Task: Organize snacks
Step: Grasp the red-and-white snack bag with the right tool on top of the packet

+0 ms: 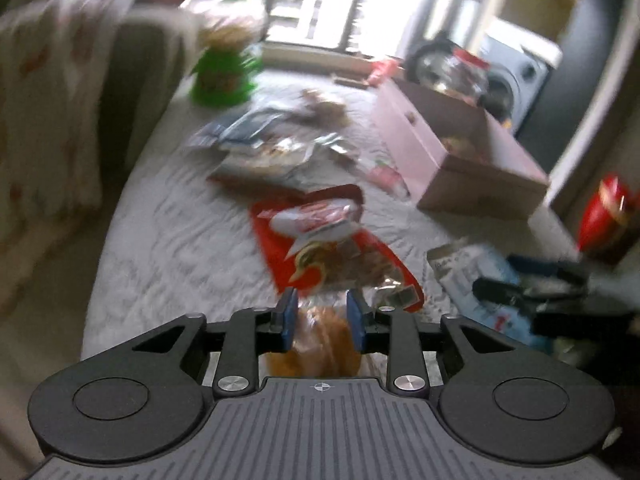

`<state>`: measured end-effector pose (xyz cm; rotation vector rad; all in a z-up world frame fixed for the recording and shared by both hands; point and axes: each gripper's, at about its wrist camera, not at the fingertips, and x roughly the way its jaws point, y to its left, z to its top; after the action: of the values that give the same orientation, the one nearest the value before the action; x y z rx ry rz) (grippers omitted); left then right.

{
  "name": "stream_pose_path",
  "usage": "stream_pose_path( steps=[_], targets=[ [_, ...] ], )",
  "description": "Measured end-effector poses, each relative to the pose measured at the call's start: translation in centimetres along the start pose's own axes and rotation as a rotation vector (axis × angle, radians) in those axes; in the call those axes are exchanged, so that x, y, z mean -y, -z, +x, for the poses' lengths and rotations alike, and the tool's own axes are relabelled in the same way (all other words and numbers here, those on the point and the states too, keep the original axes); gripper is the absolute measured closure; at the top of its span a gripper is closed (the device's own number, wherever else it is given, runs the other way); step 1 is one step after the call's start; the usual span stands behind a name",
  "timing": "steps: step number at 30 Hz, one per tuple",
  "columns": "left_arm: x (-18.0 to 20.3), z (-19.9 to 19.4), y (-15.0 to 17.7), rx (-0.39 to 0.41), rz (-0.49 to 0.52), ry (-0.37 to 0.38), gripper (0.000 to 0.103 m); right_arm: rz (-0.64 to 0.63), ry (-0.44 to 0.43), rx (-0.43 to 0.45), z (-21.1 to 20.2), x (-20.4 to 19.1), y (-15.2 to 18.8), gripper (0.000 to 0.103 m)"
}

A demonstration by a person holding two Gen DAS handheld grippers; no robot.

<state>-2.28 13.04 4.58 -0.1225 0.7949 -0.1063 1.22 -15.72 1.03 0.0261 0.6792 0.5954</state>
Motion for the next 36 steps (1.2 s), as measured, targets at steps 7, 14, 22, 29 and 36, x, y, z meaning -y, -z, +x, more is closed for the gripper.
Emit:
stream_pose_path(
  steps=[7, 14, 22, 29, 36],
  targets=[
    [1.3, -3.2, 1.6, 0.034, 0.071, -0.092, 0.071, 0.004, -0.004, 0.001, 0.0, 0.1, 0.0, 0.016],
    [3.1, -1.6, 2.5, -0.005, 0.104, -0.085, 0.068, 0.005, -0.003, 0.003, -0.1, 0.1, 0.0, 0.016],
    [5.6, -1.1, 4.0, 0.029, 0.228, -0.039, 0.026, 0.011, -0.007, 0.005, -0.1, 0.2, 0.0, 0.016],
    [1.9, -2.0, 4.1, 0.052, 0.063, -0.137, 0.030, -0.007, 0.000, -0.003, 0.0, 0.0, 0.0, 0.015],
    [0.8, -0.1, 3.6, 0.021, -0.007, -0.076, 0.031, -0.048, -0.034, -0.056, 0.3, -0.5, -0.3, 0.003]
  ],
)
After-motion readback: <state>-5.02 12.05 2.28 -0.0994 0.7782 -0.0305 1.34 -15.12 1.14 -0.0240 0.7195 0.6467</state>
